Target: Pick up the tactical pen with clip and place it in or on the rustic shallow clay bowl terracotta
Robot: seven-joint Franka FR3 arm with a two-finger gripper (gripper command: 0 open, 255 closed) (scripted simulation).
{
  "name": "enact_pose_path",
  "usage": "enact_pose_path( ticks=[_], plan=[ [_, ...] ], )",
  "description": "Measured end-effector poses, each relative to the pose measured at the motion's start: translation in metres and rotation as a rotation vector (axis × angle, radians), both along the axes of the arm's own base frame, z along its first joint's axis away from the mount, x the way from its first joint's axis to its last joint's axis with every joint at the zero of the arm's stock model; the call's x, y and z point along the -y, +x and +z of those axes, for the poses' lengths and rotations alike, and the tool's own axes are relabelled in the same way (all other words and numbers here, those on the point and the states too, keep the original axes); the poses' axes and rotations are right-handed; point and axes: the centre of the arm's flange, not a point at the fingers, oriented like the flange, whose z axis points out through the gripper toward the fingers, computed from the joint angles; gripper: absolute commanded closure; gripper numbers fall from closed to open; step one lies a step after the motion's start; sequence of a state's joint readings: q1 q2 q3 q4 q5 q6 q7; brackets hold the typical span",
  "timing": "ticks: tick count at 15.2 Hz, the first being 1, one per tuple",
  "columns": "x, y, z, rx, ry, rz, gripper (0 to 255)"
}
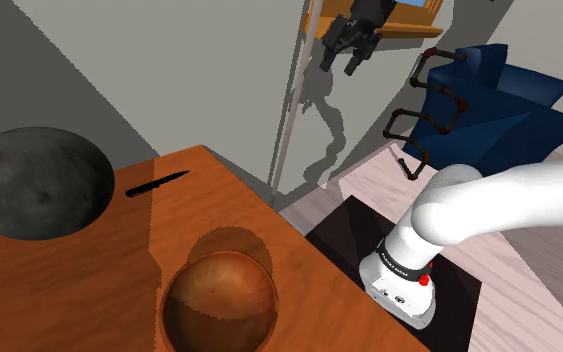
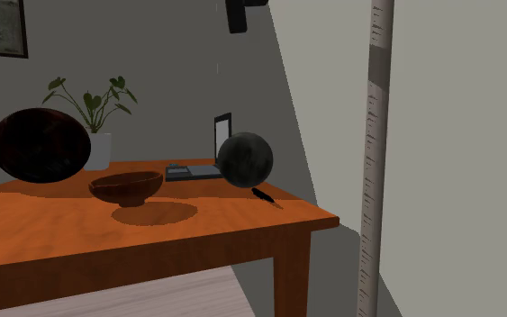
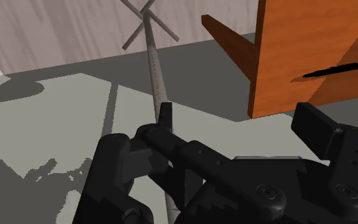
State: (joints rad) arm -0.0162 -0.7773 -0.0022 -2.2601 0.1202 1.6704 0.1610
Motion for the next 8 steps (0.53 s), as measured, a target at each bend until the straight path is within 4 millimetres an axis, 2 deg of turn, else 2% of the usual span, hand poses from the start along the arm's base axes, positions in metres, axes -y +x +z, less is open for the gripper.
enact_pose_path(
  ticks=[2,8],
  plan=[
    [-0.005,0.000,-0.004,-0.003,0.003,-0.017,0],
    [-0.067,0.004,-0.046,-0.045,0.035,-0.232,0]
  ],
)
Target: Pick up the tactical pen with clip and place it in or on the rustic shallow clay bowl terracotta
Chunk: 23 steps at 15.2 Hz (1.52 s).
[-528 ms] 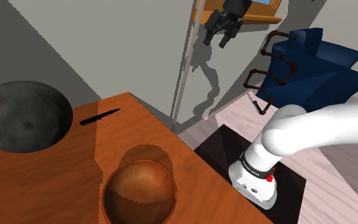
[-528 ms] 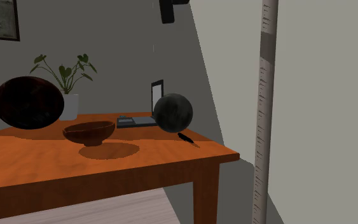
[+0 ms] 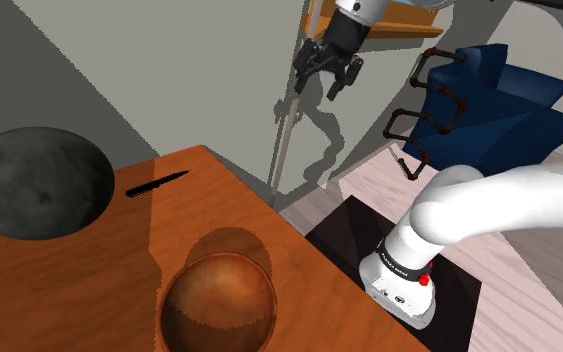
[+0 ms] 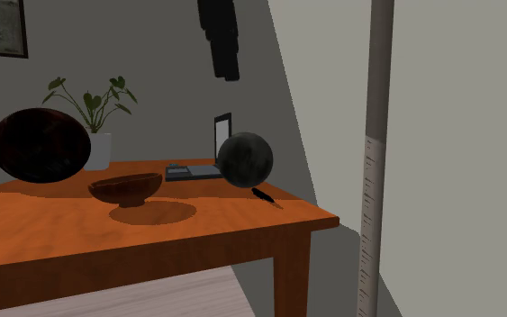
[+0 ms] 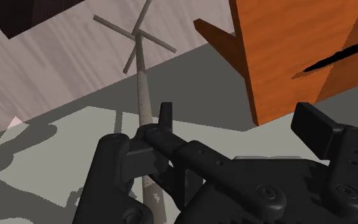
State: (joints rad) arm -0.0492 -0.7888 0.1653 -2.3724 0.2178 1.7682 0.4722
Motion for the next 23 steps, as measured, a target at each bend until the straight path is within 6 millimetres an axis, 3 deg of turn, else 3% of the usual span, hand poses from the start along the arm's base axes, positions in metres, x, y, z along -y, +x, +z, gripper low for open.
enact_pose_path(
  ticks=[10,18,23],
  plan=[
    [-0.105,0.037,-0.071,-0.076,0.061,-0.399,0],
    [-0.178,0.091,-0.125,-0.136,0.108,-0.716,0],
    [-0.211,0.136,-0.162,-0.177,0.138,-0.916,0]
  ],
)
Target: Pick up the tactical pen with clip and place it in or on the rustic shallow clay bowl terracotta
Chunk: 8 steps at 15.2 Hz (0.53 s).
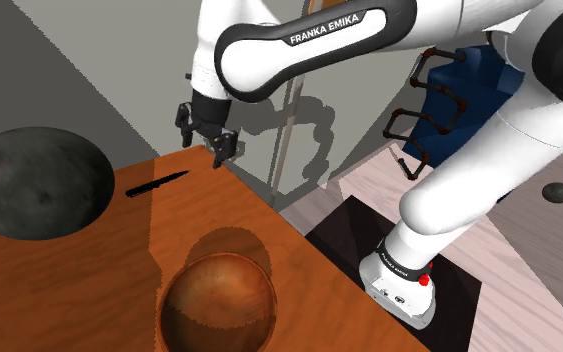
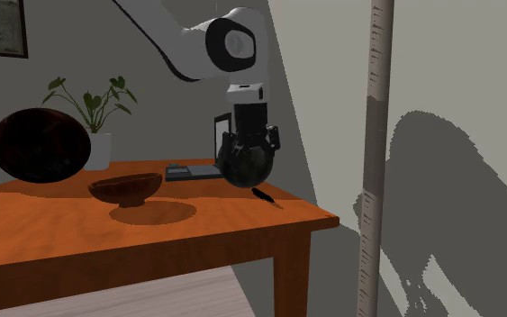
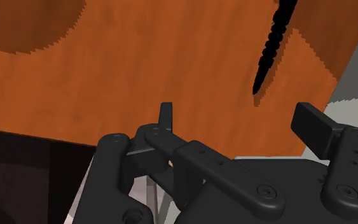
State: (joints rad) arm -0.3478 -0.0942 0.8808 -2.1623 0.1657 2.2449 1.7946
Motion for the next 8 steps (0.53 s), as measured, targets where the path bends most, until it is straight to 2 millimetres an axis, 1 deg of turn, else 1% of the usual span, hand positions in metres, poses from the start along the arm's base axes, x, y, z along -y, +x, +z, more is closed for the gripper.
enact_pose_path(
  ticks=[2,4,5,6,8],
  plan=[
    [-0.016,0.015,-0.014,-0.016,0.015,-0.076,0],
    [-0.026,0.036,-0.030,-0.031,0.029,-0.159,0],
    [-0.031,0.047,-0.036,-0.038,0.035,-0.200,0],
    [-0.032,0.053,-0.040,-0.042,0.038,-0.226,0],
    [-0.036,0.058,-0.048,-0.045,0.040,-0.247,0]
  ],
)
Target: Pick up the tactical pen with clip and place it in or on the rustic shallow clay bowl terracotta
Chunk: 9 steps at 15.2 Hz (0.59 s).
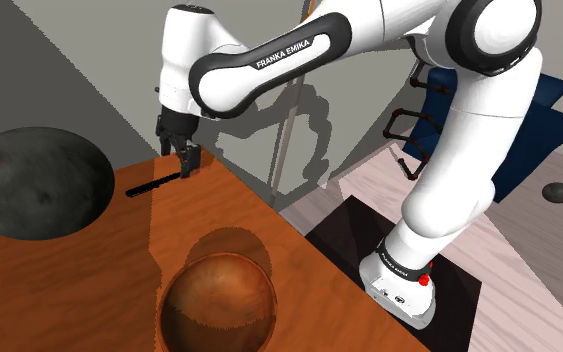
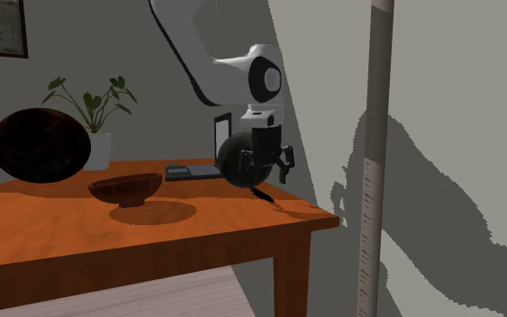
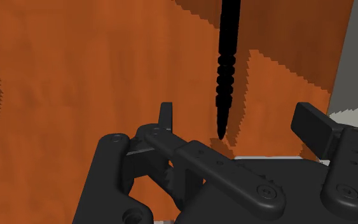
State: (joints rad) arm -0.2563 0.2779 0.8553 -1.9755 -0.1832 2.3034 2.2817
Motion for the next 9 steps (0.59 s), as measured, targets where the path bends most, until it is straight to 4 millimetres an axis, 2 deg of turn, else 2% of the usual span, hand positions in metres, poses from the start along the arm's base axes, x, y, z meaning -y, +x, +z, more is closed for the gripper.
enact_pose_path(
  ticks=[6,9],
  plan=[
    [-0.005,0.004,-0.033,-0.001,0.000,-0.007,0],
    [-0.005,0.004,-0.035,-0.001,0.000,-0.007,0]
  ],
)
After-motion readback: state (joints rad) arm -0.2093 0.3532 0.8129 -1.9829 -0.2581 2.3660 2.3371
